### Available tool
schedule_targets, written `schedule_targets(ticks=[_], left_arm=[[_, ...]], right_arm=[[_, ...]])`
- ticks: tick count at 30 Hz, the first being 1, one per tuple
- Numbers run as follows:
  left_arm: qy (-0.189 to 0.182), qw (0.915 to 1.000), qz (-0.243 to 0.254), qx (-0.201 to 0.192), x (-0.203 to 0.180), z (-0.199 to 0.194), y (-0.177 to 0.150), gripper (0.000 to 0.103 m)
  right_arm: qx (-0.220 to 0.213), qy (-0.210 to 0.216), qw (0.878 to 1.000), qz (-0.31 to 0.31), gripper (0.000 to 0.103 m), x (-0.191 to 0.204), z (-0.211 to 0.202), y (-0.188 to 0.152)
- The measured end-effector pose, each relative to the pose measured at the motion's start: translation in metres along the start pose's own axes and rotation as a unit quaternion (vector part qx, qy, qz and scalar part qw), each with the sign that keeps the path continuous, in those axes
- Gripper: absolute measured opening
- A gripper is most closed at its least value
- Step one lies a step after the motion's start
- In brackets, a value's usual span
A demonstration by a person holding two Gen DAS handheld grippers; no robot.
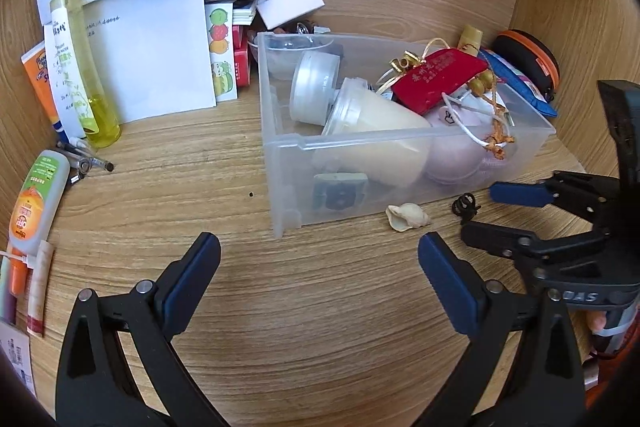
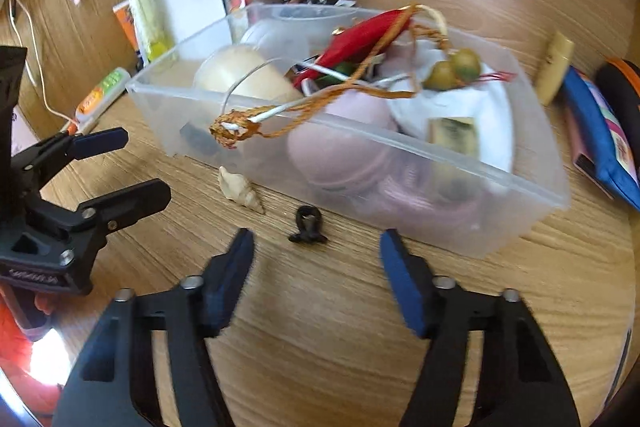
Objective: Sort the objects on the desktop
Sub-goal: 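Move both open tools back toward the shell and black clip, then grasp the small shell with left tool while right tool grasps the black clip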
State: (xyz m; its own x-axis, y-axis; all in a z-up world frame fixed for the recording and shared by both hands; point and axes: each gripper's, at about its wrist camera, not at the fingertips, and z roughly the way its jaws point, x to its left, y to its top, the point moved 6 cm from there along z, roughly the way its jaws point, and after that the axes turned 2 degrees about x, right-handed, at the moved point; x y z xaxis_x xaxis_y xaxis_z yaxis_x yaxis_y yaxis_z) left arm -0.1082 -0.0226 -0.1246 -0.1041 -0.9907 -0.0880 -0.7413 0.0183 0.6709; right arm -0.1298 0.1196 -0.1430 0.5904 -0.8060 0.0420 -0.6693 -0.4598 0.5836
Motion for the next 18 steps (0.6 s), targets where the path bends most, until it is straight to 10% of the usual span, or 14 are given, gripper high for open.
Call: schedule_targets(ticks=[18], left_arm=[[-0.026,0.999,0.009,0.034,-0.026,0.026,0.007,0.1]], right_arm=[[-0.017,0.002,0.999,-0.027,0.019,0.008,0.001,0.001]])
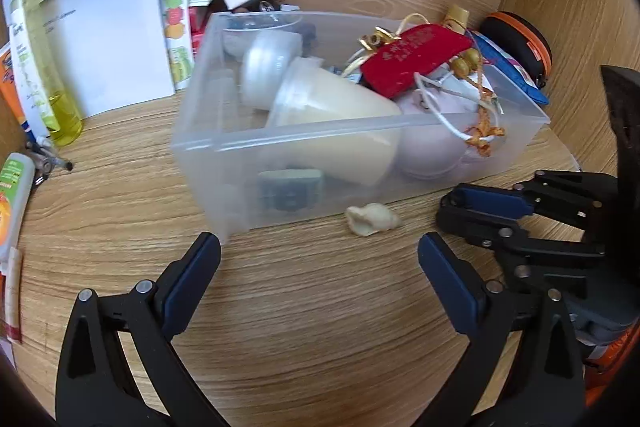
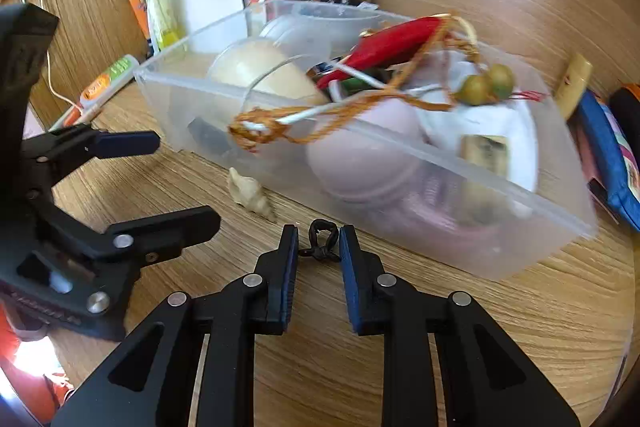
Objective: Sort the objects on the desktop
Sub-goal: 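Grasp the small shell with left tool while right tool grasps the black clip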
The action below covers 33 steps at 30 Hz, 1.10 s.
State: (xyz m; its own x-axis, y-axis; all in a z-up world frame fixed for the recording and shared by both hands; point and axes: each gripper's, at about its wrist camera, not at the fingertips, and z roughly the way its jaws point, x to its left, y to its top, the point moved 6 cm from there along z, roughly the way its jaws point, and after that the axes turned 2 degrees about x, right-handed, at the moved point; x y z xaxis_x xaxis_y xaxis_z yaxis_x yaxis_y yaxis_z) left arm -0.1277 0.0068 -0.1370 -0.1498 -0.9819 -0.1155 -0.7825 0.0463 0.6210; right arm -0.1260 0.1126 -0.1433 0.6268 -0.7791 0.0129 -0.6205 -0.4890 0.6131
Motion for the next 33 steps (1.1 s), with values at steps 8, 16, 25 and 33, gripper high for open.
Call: schedule_targets(ticks=[8,16,25,33], left_arm=[[0.016,0.9998,-0.015,0.005,-0.019,0.011,0.007,0.099],[0.033,0.9992,-0.015,0.015,-0.034,0.016,0.002,0.06],[0.015,0.9998,0.0,0.013,-0.055,0.018,0.0,0.032],[0.009,0.9998,0.012,-0.009,-0.056,0.0,-0.005,0.023]], right_arm=[[-0.04,0.046,0.997,0.047,0.019,-0.029,-0.033,-0.006],[-0.055,0.063,0.996,0.035,0.019,-0.033,-0.045,-0.01],[-0.063,0.07,0.995,0.028,0.019,-0.034,-0.054,-0.015],[-0.066,0.063,0.995,0.043,0.019,-0.041,-0.06,-0.017]])
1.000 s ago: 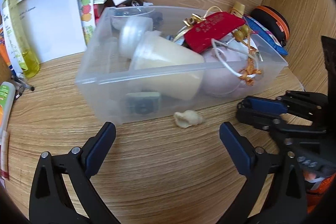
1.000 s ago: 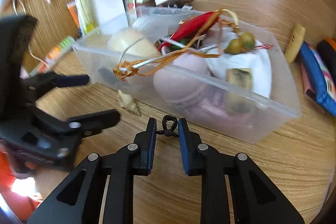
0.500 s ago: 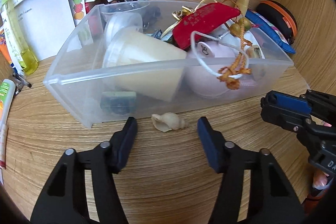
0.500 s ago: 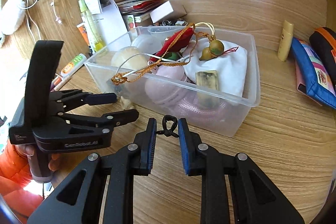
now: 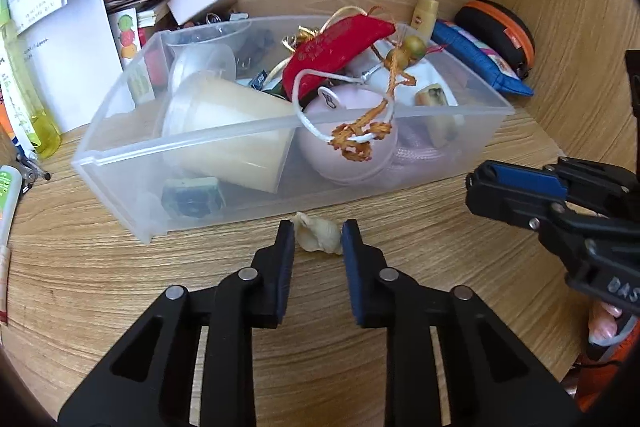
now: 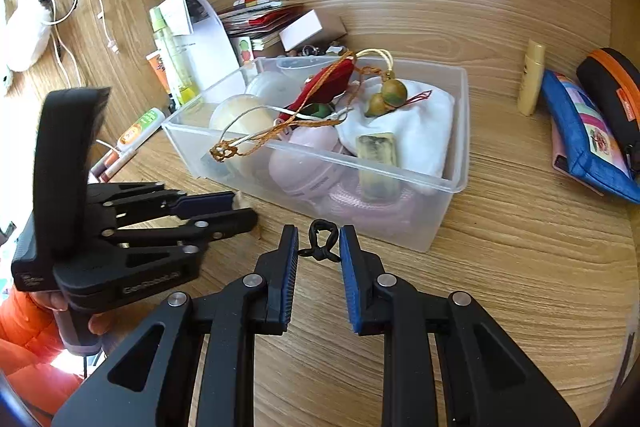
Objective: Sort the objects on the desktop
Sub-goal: 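Grasp the small shell with left tool while right tool grasps the black clip, then release the shell into the bin with left tool while right tool drops the black clip inside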
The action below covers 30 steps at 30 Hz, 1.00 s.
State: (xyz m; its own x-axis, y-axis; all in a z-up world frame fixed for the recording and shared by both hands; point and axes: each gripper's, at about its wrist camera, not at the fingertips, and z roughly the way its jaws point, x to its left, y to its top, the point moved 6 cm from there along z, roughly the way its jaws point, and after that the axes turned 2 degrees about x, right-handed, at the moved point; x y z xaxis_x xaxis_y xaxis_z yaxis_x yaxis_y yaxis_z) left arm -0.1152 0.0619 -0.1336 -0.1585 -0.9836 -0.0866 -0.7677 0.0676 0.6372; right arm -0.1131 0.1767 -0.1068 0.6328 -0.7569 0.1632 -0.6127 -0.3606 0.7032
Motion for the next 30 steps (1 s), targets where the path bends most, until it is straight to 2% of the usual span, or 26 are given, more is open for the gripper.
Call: schedule_targets(ticks=[7,20,30], left_arm=[[-0.005,0.9998,0.0,-0.017,0.009,-0.014,-0.002,0.023],[-0.009,0.9946,-0.023,-0.101,0.038,-0.074,0.016,0.023],[-0.007,0.9916,-0.04,-0.123,0.064,-0.072,0.041,0.023]], right_arm=[[-0.005,-0.011,1.0,0.004,0.019,0.004,-0.002,0.007],[-0.027,-0.037,0.999,0.005,0.019,0.007,-0.013,0.026],[-0.03,-0.047,0.998,0.008,0.019,0.005,-0.004,0.046]])
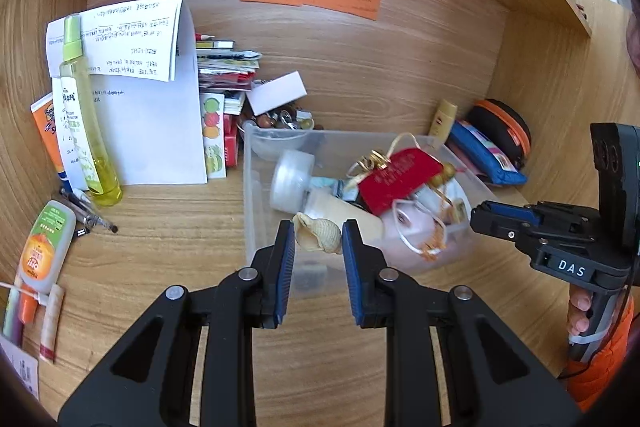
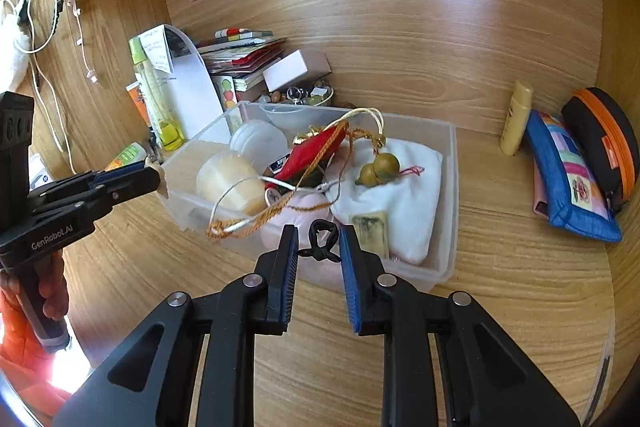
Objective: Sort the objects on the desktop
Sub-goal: 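Release the shell into the bin with left tool while right tool drops the black clip inside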
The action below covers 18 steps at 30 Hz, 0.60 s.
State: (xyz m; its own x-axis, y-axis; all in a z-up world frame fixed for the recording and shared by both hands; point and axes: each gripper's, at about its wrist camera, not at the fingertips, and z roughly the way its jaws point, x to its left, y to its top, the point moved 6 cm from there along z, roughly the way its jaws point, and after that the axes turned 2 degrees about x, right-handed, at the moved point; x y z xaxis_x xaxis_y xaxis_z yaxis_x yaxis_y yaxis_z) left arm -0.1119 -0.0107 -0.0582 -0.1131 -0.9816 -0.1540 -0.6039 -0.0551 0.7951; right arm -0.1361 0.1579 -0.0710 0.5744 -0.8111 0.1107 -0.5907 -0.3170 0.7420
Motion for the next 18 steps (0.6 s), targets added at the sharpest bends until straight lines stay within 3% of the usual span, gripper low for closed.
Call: schedule_targets(ticks=[8,18], left_arm=[[-0.002,0.9998,-0.01,0.016,0.013,0.022,-0.001,0.023],[0.006,0.9999,-0.006,0.012,0.014,0.021,-0.002,0.026]], right_arm=[[0.008,0.0,1.0,0.001,0.019,-0.002,0.015,0.009],[0.007,-0.006,1.0,0.002,0.022,-0.004,0.019,0.011]])
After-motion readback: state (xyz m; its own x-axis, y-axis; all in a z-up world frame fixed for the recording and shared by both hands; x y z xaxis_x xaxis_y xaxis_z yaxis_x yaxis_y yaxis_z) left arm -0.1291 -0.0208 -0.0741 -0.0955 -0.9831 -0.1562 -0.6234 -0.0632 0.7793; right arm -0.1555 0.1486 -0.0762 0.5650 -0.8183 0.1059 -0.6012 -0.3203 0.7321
